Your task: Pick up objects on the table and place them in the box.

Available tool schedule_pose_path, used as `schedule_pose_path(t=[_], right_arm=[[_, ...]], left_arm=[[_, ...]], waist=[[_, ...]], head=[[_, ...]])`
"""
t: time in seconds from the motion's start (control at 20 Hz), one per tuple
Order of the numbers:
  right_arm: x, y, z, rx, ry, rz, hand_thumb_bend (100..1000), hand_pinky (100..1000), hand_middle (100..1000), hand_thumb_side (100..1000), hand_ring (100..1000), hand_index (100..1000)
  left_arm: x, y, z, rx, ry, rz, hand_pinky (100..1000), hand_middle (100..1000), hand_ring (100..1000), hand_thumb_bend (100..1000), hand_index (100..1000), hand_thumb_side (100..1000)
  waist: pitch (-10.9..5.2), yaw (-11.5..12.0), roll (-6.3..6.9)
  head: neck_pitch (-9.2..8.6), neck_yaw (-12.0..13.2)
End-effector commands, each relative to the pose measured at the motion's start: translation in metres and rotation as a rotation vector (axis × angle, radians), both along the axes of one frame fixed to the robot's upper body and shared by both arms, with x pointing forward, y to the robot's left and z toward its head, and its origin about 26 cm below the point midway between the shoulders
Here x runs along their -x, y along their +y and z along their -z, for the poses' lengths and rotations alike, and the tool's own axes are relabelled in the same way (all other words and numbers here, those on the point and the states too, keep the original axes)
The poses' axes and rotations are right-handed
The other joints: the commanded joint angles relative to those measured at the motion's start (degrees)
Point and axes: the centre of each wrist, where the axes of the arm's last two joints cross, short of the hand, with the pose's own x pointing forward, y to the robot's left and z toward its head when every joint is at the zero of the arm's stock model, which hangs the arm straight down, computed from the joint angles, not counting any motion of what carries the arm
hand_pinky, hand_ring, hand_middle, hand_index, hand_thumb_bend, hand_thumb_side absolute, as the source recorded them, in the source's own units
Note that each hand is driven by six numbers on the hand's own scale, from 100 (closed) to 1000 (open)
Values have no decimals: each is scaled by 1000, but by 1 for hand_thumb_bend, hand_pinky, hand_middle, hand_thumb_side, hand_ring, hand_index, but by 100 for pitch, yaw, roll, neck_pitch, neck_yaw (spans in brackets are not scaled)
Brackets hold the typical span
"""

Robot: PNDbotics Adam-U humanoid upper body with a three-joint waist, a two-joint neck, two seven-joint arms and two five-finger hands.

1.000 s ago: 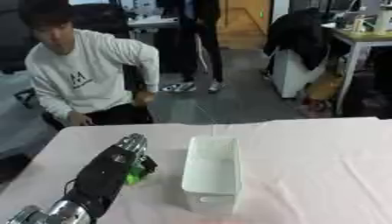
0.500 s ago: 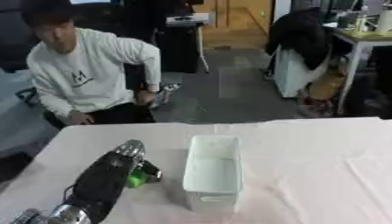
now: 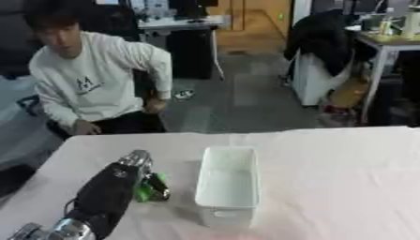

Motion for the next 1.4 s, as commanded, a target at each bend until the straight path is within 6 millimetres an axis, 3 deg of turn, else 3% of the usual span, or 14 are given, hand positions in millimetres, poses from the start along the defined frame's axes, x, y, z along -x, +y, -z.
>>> schedule_pose_path(t=[0.05, 0.1, 0.15, 0.2, 0.25, 0.5, 0.9, 1.4], right_arm=[[1, 0, -8, 1, -28, -6, 100, 623, 673, 977, 654, 755], [1, 0, -8, 1, -28, -5, 100, 623, 673, 978, 654, 755], [1, 0, -8, 2, -28, -5, 100, 623, 673, 977, 654, 755], [1, 0, -8, 2, -28, -5, 100, 623, 673, 978, 654, 755], [1, 0, -8, 3, -27, -4, 100, 623, 673, 978, 654, 755], [1, -1, -7, 4, -26, -1, 100, 623, 672, 978, 654, 755], [1, -1, -7, 5, -25, 2, 100, 623, 672, 978, 654, 755], [1, -2, -6, 7, -24, 6, 100, 622, 672, 979, 655, 755]], left_arm=[[2, 2, 2, -32, -4, 24, 100, 379, 182, 100, 417, 794], [1, 1, 0, -47, -22, 54, 100, 261, 100, 100, 349, 781], [1, 1, -2, -68, -41, 90, 100, 254, 100, 100, 347, 783], [0, 1, -4, -87, -59, 124, 100, 160, 100, 100, 299, 773], [-1, 1, -7, -105, -79, 157, 100, 143, 100, 100, 289, 770], [-5, 5, -17, -123, -123, 209, 100, 126, 100, 100, 285, 763], [-17, 8, -51, -72, -191, 209, 100, 118, 100, 100, 291, 751], [-22, 9, -75, 123, -273, 166, 100, 106, 100, 100, 319, 743]], waist=[[1, 21, -36], [0, 23, -35], [-1, 25, -35], [-3, 28, -35], [-4, 31, -34], [-11, 45, -30], [-30, 56, -20], [-39, 78, -14]], head=[[17, 60], [20, 58], [22, 56], [27, 55], [31, 53], [44, 36], [59, 22], [68, 7]])
